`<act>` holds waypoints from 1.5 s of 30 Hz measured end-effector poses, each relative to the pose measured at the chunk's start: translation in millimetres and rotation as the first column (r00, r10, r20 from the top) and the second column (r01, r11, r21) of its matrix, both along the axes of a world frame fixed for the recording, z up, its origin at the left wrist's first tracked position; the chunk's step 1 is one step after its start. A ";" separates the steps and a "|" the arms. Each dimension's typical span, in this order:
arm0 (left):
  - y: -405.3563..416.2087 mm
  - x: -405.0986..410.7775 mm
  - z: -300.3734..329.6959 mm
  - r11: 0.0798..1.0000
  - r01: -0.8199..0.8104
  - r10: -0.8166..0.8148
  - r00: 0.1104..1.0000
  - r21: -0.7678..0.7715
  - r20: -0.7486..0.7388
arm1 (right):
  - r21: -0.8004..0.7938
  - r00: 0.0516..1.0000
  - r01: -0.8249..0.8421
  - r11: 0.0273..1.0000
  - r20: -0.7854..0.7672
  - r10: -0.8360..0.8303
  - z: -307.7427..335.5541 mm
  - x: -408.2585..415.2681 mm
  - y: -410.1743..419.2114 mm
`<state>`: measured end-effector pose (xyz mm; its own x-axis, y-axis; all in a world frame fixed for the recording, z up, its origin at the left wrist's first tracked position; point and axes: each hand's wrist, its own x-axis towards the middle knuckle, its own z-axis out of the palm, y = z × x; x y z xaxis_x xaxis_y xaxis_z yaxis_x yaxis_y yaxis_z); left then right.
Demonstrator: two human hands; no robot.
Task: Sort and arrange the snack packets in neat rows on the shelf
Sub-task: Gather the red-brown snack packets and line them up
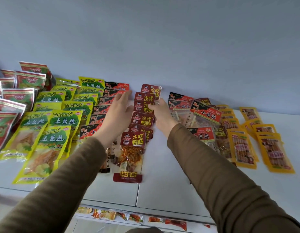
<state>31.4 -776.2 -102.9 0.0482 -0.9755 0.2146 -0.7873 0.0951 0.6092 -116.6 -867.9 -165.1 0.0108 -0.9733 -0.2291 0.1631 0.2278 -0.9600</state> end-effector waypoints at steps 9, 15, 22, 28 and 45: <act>118.7 -15.2 -45.1 0.943 0.068 -0.216 0.870 0.325 0.443 | 0.046 1.000 -0.005 0.999 -0.003 0.006 -2.5 8.8 -2.5; 121.0 -16.1 -55.3 0.949 0.139 -0.257 0.862 0.285 0.436 | 0.060 1.000 0.005 0.998 0.005 -0.005 -2.0 8.0 -1.3; 110.4 -17.2 -67.9 0.948 0.177 -0.284 0.847 0.265 0.449 | 0.066 1.000 0.018 0.998 -0.013 -0.017 -4.2 10.3 -1.8; 104.0 -35.8 -79.1 0.975 0.032 -0.130 0.885 0.220 0.447 | 0.087 0.999 -0.002 0.996 0.037 -0.001 -1.2 24.0 -0.5; 8.1 38.2 -22.7 0.979 -0.031 -0.086 0.837 0.204 0.541 | 0.013 0.982 -0.045 0.999 -0.183 0.047 14.8 14.5 15.2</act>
